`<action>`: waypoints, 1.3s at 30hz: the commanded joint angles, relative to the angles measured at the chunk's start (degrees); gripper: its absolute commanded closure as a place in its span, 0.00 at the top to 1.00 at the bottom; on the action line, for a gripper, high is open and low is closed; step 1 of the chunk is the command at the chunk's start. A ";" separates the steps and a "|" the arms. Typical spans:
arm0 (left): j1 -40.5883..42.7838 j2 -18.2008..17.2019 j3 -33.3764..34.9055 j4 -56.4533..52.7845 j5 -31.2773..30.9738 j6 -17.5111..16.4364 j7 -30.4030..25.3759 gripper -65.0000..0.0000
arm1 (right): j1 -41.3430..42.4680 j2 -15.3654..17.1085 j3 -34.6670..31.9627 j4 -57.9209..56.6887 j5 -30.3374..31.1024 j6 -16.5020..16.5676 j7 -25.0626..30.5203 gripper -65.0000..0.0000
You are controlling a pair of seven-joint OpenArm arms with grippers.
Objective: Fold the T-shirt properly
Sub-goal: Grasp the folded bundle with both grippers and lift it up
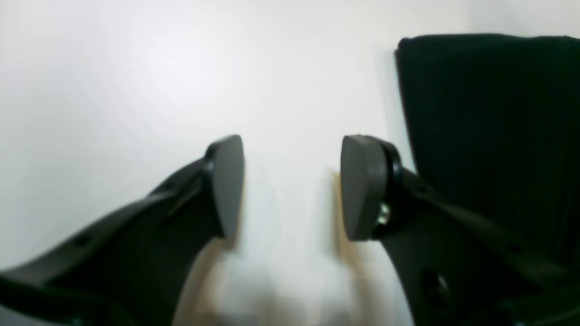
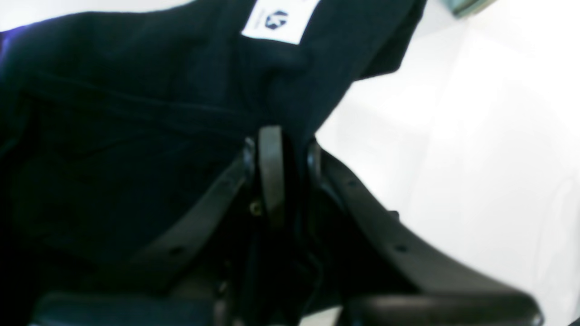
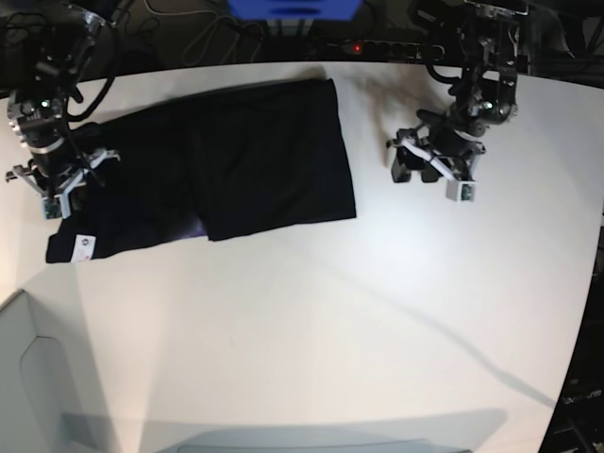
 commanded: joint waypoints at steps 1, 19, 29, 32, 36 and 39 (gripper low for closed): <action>-0.25 -0.47 -0.35 0.89 -0.29 -0.20 -0.81 0.51 | -0.04 -0.26 0.19 2.06 0.50 2.79 1.22 0.00; -4.74 5.60 5.62 -5.62 -0.29 -0.11 -0.73 0.51 | -5.49 -8.96 -19.59 7.42 0.59 3.27 1.83 0.00; -8.08 6.04 11.34 -10.10 -0.29 -0.11 -0.90 0.51 | -2.59 -8.88 -34.80 7.25 0.42 3.27 1.83 0.00; -8.08 6.04 11.95 -10.10 -0.29 -0.02 -1.08 0.51 | -1.27 -8.88 -37.96 6.98 0.42 3.27 1.75 0.00; -8.08 6.04 11.69 -10.10 -0.29 -0.02 -0.90 0.51 | -0.83 -7.82 -43.41 6.90 0.42 3.27 1.66 0.00; -8.08 5.95 11.60 -10.10 -0.29 -0.02 -0.81 0.51 | -0.65 -7.65 -47.99 6.90 0.42 3.27 1.75 0.00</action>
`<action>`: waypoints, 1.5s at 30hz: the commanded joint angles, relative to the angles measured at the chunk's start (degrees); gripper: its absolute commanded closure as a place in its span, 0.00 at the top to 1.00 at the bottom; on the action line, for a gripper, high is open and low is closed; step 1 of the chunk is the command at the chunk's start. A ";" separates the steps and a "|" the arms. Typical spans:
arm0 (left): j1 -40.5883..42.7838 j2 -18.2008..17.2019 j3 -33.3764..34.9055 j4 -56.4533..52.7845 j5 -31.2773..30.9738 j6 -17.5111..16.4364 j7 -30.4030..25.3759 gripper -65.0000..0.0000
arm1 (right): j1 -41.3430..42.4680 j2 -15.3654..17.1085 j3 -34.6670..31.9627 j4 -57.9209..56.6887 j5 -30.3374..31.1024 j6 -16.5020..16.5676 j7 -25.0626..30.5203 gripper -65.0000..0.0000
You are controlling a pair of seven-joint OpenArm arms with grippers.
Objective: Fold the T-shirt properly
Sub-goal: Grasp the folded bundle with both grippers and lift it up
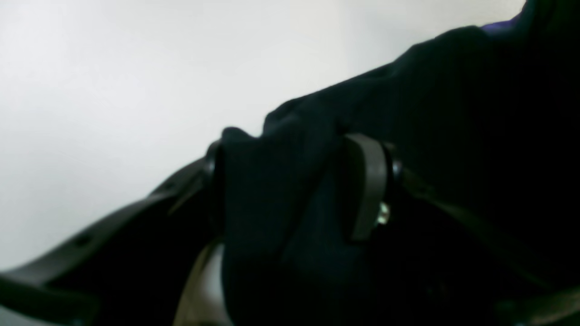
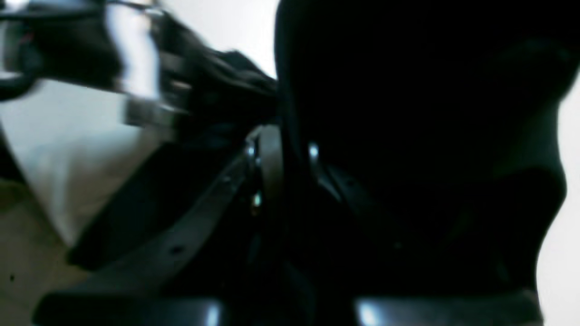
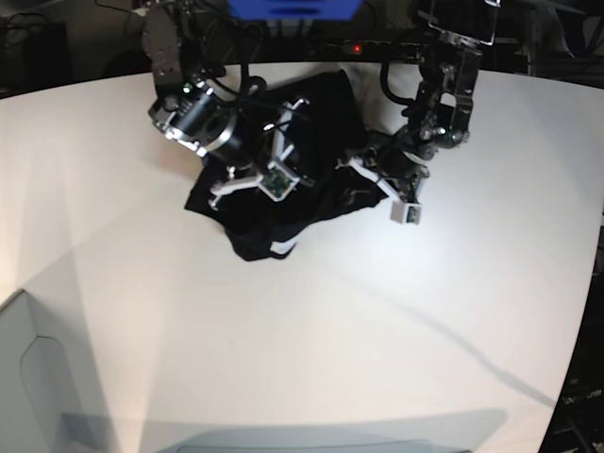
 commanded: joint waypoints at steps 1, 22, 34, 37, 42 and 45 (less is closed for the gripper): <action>0.47 -0.08 0.08 -0.27 0.58 0.81 3.29 0.51 | 1.21 -0.46 -1.09 0.89 1.40 0.80 1.88 0.00; 10.93 -1.58 -19.08 14.15 0.14 0.55 3.38 0.51 | 4.90 -0.54 -5.04 -7.38 1.75 0.80 1.96 0.00; 11.19 0.88 -18.12 7.91 0.58 0.72 3.38 0.51 | 4.99 -0.54 -11.55 -7.64 1.40 0.80 1.96 0.00; 10.75 0.88 -16.44 6.41 0.58 0.72 3.38 0.51 | 4.90 -0.54 -13.04 -7.38 1.40 0.80 1.96 0.00; 10.67 0.88 -16.44 6.33 0.58 0.72 3.38 0.51 | 5.34 -0.54 -16.03 -9.49 1.40 0.80 1.96 0.00; 10.75 0.62 -16.62 6.50 0.58 0.72 3.38 0.51 | 7.10 -0.63 -16.82 -11.60 1.40 0.80 1.96 0.00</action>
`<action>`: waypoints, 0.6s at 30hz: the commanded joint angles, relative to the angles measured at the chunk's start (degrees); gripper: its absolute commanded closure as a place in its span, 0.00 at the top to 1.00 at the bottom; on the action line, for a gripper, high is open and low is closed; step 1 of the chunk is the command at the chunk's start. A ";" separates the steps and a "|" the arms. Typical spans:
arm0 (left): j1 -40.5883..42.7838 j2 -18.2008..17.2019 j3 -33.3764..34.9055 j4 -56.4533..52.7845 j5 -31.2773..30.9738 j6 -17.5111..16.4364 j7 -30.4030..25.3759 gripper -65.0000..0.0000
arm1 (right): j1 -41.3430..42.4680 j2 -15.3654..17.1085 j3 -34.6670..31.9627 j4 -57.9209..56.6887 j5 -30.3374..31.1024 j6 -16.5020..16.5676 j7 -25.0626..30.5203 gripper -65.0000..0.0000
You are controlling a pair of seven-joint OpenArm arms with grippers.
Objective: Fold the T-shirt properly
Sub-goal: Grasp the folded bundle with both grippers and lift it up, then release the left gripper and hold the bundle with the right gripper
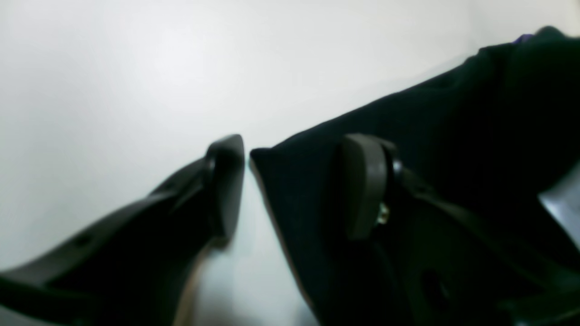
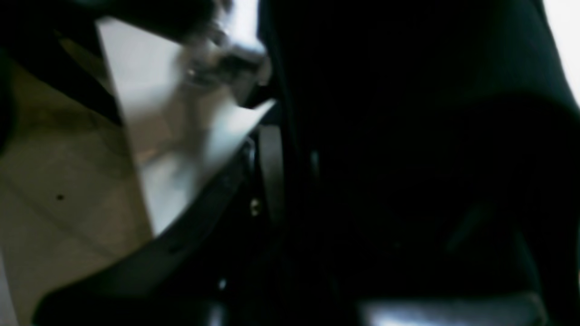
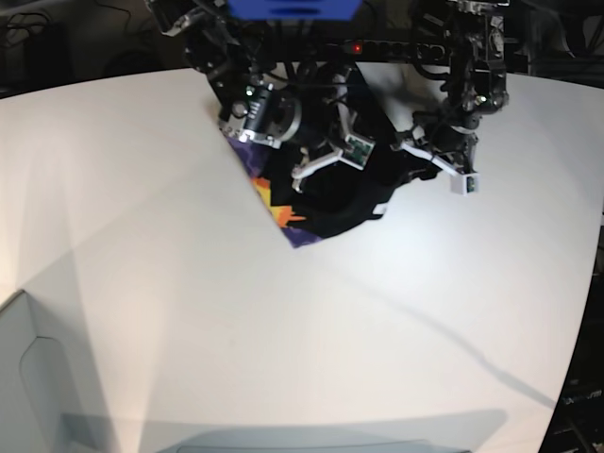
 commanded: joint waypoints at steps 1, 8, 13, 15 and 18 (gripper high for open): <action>0.57 -0.30 -0.10 0.32 0.38 0.37 2.14 0.51 | 1.05 -0.74 -0.43 0.35 1.09 0.80 1.75 0.00; 1.89 -2.06 -0.18 2.60 0.12 0.37 2.14 0.51 | 3.16 -0.74 -0.43 -1.05 1.09 0.80 1.75 0.00; 4.88 -3.02 -3.53 9.19 -0.14 0.37 2.14 0.51 | 2.98 -0.65 -0.52 -0.96 1.09 0.80 1.75 0.20; 5.58 -2.94 -6.25 11.48 -0.14 0.37 2.14 0.51 | 2.89 -0.65 -0.52 -0.52 1.36 0.80 1.75 0.31; 7.43 -2.94 -9.86 13.41 -0.14 0.37 2.14 0.51 | 2.01 -0.56 -0.43 2.73 1.36 0.80 1.75 0.42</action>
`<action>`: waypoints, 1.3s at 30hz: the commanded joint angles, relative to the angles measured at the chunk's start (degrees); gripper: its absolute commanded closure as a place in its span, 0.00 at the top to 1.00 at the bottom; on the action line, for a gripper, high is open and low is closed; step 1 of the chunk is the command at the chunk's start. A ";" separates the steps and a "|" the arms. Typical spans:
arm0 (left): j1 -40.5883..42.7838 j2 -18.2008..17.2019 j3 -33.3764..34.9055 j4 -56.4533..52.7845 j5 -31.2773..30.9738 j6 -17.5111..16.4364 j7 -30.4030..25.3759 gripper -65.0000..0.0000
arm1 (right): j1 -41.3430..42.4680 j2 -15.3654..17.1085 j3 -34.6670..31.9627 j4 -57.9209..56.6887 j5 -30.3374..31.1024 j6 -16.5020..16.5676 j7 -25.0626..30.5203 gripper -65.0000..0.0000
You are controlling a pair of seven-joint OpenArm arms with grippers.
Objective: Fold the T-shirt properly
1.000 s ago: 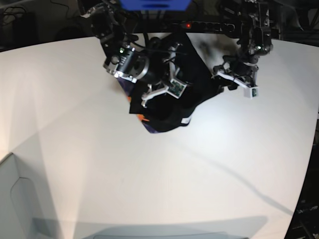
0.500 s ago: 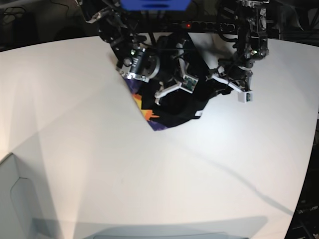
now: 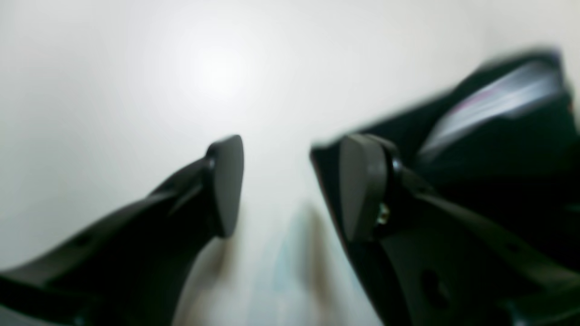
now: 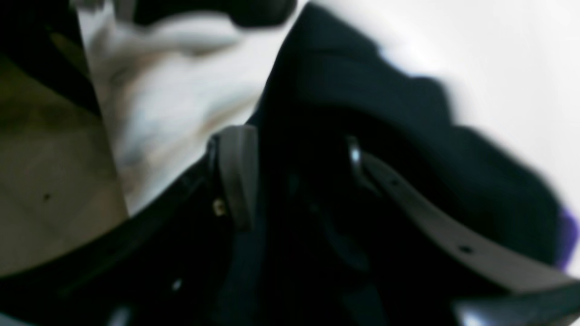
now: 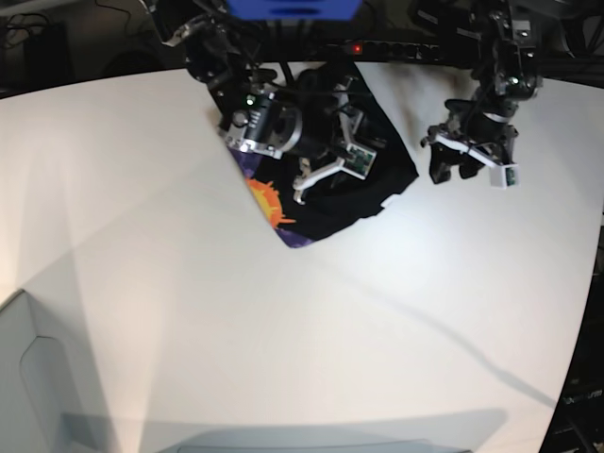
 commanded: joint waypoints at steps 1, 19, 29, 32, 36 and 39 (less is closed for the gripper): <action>1.55 -0.44 -1.91 1.18 -0.36 -0.31 -0.53 0.51 | -0.29 -0.59 0.14 2.89 1.25 0.80 1.79 0.45; 4.28 -0.36 -14.74 1.62 -0.45 -0.57 -0.53 0.51 | -2.04 2.40 8.05 5.09 0.90 0.80 1.79 0.47; 4.19 -0.27 -14.66 1.35 -0.45 -0.57 -0.53 0.51 | -1.43 4.86 8.49 3.59 0.81 0.80 1.79 0.47; 4.19 0.87 -14.83 1.35 -0.45 -0.57 -0.53 0.51 | -1.78 5.83 8.49 5.70 0.81 0.80 1.79 0.47; 4.19 1.58 -14.74 1.26 -0.45 -0.66 -0.53 0.51 | -1.52 6.18 8.49 7.11 0.72 0.80 1.35 0.47; 4.19 1.58 -14.66 1.35 -0.45 -0.66 -0.53 0.51 | -1.43 6.89 8.75 6.67 0.19 0.80 1.70 0.47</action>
